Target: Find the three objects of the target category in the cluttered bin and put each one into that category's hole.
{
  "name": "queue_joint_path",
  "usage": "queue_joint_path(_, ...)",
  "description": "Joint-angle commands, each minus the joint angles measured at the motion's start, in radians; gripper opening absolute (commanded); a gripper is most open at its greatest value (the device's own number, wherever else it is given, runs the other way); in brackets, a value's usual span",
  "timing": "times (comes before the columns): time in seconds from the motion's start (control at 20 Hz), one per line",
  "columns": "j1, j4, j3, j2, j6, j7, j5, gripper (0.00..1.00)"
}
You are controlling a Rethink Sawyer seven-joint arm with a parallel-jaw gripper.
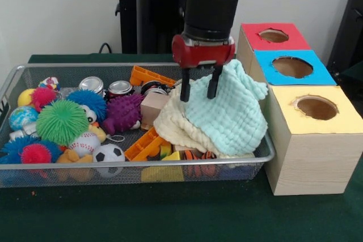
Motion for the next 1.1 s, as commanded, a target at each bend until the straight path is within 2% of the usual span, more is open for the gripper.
queue_joint_path(0.05,-0.054,-0.075,0.016,0.210,-0.050,0.171,0.029,1.00)
queue_joint_path(0.2,-0.067,-0.127,0.041,0.308,-0.140,0.168,0.020,1.00)
queue_joint_path(0.4,-0.033,-0.249,0.006,0.447,-0.215,0.191,0.020,1.00)
queue_joint_path(0.6,0.000,-0.306,-0.034,0.498,-0.192,0.204,0.052,1.00)
queue_joint_path(0.65,0.010,-0.313,-0.045,0.497,-0.145,0.193,0.056,1.00)
queue_joint_path(0.7,0.013,-0.301,-0.051,0.492,-0.148,0.197,0.075,0.00)
queue_joint_path(1.0,0.018,-0.259,-0.061,0.432,-0.021,0.182,0.102,0.00)
queue_joint_path(1.1,-0.003,-0.194,-0.059,0.301,0.075,0.120,0.089,0.00)
